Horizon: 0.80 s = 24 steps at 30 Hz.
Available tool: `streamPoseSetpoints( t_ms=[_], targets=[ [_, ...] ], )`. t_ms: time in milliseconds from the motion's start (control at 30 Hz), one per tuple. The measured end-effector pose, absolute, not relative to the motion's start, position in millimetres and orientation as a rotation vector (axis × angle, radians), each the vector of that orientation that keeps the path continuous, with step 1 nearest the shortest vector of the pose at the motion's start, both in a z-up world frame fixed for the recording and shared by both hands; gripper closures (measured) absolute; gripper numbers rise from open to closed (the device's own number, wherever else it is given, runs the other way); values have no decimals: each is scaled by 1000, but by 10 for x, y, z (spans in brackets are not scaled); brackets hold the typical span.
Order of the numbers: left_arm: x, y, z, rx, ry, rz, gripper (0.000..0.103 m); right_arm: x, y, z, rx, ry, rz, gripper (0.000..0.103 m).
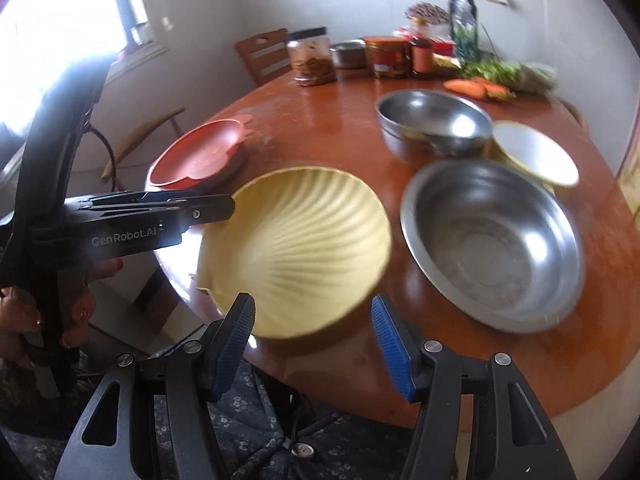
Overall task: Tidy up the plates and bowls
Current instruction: 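Grasp the yellow shell plate rim with the left gripper and lift it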
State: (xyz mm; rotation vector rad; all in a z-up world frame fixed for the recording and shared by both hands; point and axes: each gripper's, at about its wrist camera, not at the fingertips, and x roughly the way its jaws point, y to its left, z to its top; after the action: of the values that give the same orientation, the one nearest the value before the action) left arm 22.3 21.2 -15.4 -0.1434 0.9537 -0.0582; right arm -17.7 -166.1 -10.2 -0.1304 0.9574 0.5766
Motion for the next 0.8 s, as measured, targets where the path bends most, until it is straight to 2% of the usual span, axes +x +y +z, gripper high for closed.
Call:
streamPoseSetpoints(
  t_ms=[333,500,800],
  targets=[
    [325,157,-306,-140,984,-88,55,-136,-1571,-239,-113,987,567,40],
    [342,86,-353,-127,998,-130,55,-135,-1529,-270,-134,981,565,46],
    [292,116,-235,-111,969,-114,55,-91,-1441,-196,-165,952,559,47]
  ],
)
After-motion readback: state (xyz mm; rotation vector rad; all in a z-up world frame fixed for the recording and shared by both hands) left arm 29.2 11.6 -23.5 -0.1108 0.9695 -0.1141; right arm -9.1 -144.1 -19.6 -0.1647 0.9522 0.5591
